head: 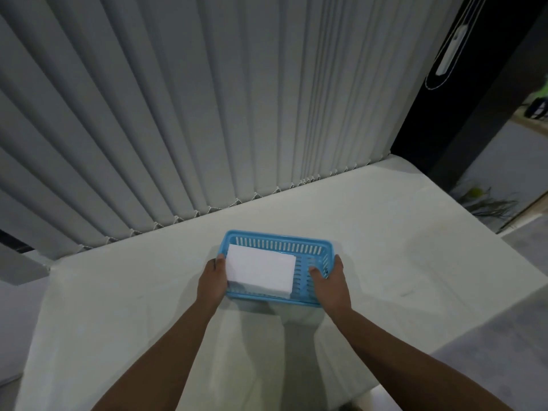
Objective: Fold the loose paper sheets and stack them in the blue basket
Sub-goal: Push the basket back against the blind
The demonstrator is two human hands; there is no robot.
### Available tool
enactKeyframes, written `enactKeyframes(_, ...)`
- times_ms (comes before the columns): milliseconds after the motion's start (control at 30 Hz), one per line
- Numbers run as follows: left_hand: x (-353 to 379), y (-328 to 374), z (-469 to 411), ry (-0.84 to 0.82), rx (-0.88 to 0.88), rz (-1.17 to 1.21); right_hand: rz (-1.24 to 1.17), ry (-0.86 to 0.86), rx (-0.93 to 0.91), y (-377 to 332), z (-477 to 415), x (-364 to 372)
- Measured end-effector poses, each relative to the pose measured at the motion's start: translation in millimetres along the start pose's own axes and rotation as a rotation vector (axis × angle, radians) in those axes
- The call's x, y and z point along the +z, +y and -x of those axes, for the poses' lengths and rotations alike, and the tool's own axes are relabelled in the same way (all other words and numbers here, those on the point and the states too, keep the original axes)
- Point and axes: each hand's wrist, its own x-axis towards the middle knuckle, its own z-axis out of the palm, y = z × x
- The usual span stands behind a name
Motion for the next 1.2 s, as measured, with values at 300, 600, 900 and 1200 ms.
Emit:
enactKeyframes(300, 130.8, 82.6, 19.2, -0.011, -0.004, 0.099, 0.108, -0.026, -0.033, -28.0, -115.5, -137.0)
enactKeyframes(600, 218.1, 168.6, 2.8, -0.145, -0.107, 0.312, 0.232, -0.143, -0.046, -74.0, -251.1, -221.4)
enactKeyframes(900, 275.7, 213.2, -44.3, -0.192, -0.188, 0.495, 0.296, -0.219, -0.103, -114.0, -357.6, -234.5)
enactKeyframes(1200, 313.7, 212.1, -56.3, -0.208, -0.229, 0.525, 0.301, -0.213, -0.044, -89.6, -386.4, -244.6)
